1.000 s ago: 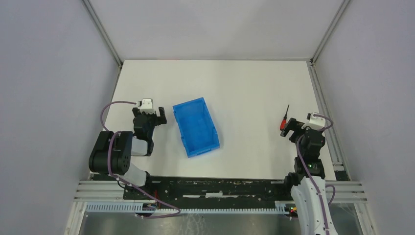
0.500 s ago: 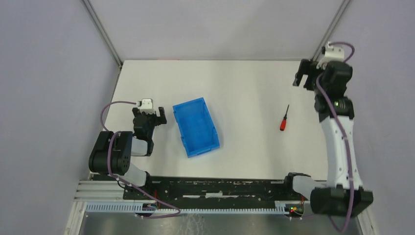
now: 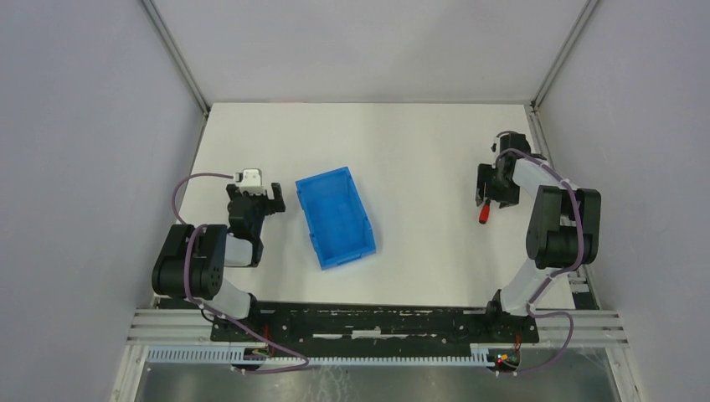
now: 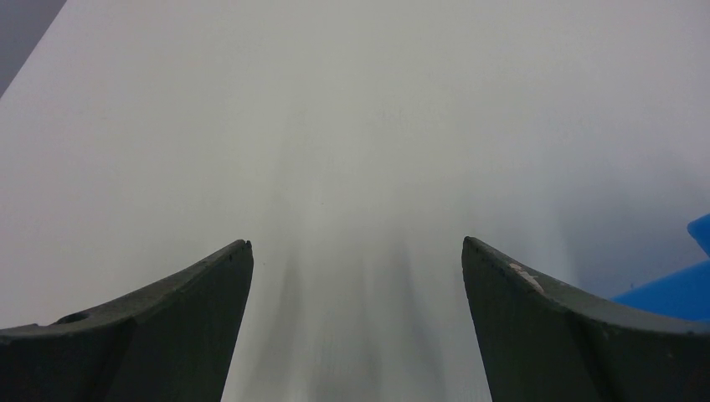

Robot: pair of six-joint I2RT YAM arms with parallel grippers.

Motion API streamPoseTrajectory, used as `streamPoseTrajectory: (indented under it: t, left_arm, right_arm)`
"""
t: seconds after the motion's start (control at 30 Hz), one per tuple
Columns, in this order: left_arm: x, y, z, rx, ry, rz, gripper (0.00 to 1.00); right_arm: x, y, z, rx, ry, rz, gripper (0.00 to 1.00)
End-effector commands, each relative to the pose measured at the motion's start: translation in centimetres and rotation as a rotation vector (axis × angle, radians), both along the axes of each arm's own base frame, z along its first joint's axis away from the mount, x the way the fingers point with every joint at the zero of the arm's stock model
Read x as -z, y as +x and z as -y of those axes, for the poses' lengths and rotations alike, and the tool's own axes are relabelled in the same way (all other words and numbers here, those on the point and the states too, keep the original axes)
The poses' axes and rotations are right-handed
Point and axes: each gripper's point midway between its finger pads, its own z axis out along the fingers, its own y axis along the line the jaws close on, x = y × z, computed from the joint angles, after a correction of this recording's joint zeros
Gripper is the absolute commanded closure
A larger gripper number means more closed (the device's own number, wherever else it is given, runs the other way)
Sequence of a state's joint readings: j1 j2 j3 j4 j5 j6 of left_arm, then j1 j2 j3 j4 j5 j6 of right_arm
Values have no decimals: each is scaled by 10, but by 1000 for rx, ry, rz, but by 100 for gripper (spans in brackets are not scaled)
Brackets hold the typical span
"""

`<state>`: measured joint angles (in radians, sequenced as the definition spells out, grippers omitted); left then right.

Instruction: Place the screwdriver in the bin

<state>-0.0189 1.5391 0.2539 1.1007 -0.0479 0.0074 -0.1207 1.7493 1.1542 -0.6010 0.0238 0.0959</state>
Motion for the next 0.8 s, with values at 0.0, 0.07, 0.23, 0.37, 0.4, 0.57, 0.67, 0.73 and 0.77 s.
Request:
streamPoseTrajectory:
  t: [0.0, 0.07, 0.23, 0.37, 0.4, 0.57, 0.67, 0.73, 0.77]
  left_arm:
    - [-15, 5, 1, -7, -32, 55, 0]
    - [-15, 5, 1, -7, -32, 55, 0]
    - [-15, 5, 1, -9, -32, 55, 0]
    - [-15, 5, 1, -7, -32, 55, 0]
    - [-15, 5, 1, -8, -32, 55, 0]
    - [-15, 5, 1, -8, -32, 55, 0]
    - [-15, 5, 1, -8, -32, 55, 0]
    - [-15, 5, 1, -9, -32, 55, 0]
    - [-15, 5, 1, -9, -32, 55, 0]
  right_arm:
    - [17, 4, 2, 12, -2, 20, 38]
    - [30, -5, 1, 6, 0, -15, 54]
    - [7, -2, 6, -15, -25, -38, 100]
    - [-67, 8, 11, -49, -49, -31, 100]
    - [-86, 7, 12, -51, -59, -31, 100]
    - [-155, 7, 4, -39, -75, 89, 100]
    - [-168, 4, -22, -65, -65, 146, 100]
    - [-178, 7, -75, -167, -21, 219, 100]
    - [-186, 9, -103, -219, 7, 263, 100]
